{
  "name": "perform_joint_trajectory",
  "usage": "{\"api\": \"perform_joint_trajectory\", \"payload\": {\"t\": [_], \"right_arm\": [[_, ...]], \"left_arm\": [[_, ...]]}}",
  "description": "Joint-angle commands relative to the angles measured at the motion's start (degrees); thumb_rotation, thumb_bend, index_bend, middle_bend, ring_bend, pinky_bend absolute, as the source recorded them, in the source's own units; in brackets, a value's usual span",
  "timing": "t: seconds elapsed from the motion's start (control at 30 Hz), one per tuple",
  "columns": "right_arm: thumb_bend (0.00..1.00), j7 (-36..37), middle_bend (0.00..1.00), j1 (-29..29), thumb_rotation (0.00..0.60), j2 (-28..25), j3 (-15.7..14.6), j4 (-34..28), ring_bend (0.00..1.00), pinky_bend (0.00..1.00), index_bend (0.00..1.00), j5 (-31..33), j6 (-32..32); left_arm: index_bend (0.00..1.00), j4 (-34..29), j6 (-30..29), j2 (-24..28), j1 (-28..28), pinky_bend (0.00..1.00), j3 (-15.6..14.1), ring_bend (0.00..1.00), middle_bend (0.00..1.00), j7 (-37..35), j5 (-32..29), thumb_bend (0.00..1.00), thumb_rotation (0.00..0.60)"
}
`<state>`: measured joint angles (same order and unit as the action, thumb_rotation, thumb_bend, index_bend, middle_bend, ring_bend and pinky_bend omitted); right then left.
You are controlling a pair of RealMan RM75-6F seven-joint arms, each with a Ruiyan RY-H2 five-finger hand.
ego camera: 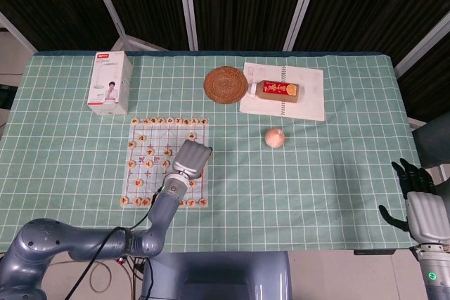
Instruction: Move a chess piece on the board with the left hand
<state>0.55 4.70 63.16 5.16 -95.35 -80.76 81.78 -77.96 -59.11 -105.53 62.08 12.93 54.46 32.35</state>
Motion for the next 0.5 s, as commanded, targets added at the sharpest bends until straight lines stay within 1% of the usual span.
{"api": "perform_joint_trajectory", "payload": {"t": [0.03,0.23,0.5], "right_arm": [[0.34,0.1,0.0,0.0,0.6,0.0,0.0,0.0,0.0,0.0,0.0,0.1,-0.1],[0.34,0.2,0.0,0.1,0.6,0.0,0.1,0.0,0.0,0.0,0.0,0.3,-0.2],[0.34,0.5,0.0,0.1,0.6,-0.1,0.1,-0.1,0.0,0.0,0.0,0.4,-0.3]], "left_arm": [[0.55,1.2,0.4,-0.1,0.4,1.0,0.1,1.0,1.0,0.4,-0.7,0.29,0.6],[0.55,3.9,1.7,-0.9,0.9,1.0,0.1,1.0,1.0,0.5,-1.8,0.29,0.6],[0.55,6.2,2.9,-2.4,1.5,1.0,0.0,1.0,1.0,0.1,-1.7,0.29,0.6]]}}
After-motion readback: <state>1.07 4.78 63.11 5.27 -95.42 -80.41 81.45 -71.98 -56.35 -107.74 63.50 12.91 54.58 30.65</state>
